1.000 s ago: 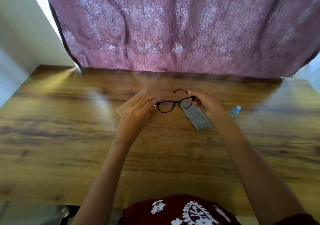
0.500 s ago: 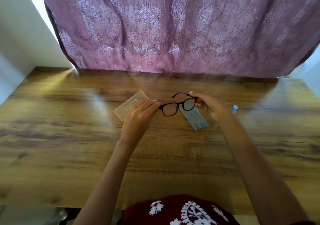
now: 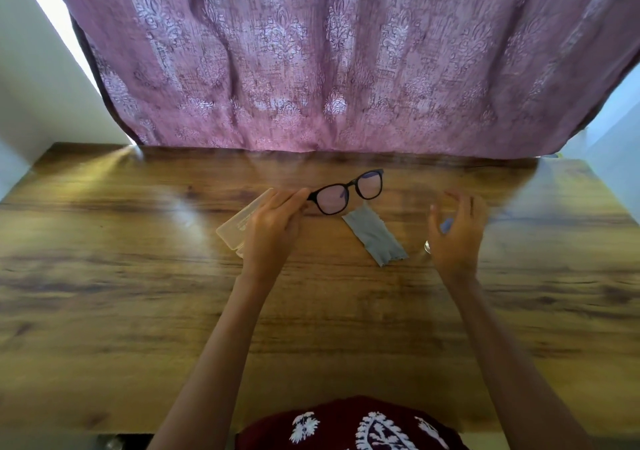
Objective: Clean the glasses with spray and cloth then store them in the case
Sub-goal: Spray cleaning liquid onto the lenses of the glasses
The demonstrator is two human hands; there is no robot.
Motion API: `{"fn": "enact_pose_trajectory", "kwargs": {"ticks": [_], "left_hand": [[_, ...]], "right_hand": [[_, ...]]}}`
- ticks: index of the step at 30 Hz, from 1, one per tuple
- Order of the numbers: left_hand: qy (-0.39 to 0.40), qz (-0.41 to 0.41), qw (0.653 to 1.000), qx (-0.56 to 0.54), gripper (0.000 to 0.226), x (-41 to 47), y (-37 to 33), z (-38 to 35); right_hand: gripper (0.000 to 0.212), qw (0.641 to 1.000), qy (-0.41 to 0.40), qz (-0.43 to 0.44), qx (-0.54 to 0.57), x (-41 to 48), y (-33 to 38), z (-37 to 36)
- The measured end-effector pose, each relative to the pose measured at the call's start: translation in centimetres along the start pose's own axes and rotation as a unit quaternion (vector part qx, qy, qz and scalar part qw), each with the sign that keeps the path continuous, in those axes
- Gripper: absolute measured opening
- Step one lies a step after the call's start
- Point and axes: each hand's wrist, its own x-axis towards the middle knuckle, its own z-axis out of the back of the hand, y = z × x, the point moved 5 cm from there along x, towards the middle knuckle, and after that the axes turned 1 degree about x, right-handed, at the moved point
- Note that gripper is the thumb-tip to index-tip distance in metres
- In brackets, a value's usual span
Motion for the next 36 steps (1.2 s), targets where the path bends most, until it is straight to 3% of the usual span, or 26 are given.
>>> {"fn": "enact_pose_trajectory", "kwargs": {"ticks": [3, 7, 16, 22, 25, 31, 36], "left_hand": [[-0.006, -0.002, 1.000, 0.000, 0.023, 0.2, -0.1, 0.1], [0.000, 0.008, 1.000, -0.007, 0.022, 0.3, 0.0, 0.2], [-0.008, 0.031, 0.999, 0.000, 0.022, 0.6, 0.7, 0.4], [-0.021, 0.053, 0.998, -0.010, 0.025, 1.9, 1.6, 0.7], [-0.029, 0.071, 0.997, -0.027, 0.023, 2.6, 2.3, 0.8], [-0.072, 0.052, 0.995, -0.040, 0.020, 3.9, 1.9, 2.0], [-0.089, 0.041, 0.995, -0.028, 0.021, 4.8, 1.9, 2.5]], "right_hand": [[0.045, 0.999, 0.001, -0.041, 0.036, -2.1, -2.1, -0.2], [0.053, 0.999, -0.008, -0.033, 0.042, -3.6, -2.7, -0.6], [0.050, 0.993, 0.032, -0.083, 0.084, -3.3, -1.8, -1.1], [0.045, 0.972, 0.137, -0.054, 0.183, -1.8, 3.6, -2.2], [0.039, 0.944, 0.181, -0.078, 0.263, -1.4, 7.5, -2.3], [0.038, 0.848, 0.222, -0.127, 0.465, -0.6, 12.9, -2.7], [0.034, 0.818, 0.234, -0.102, 0.515, 0.1, 15.8, -2.2]]}}
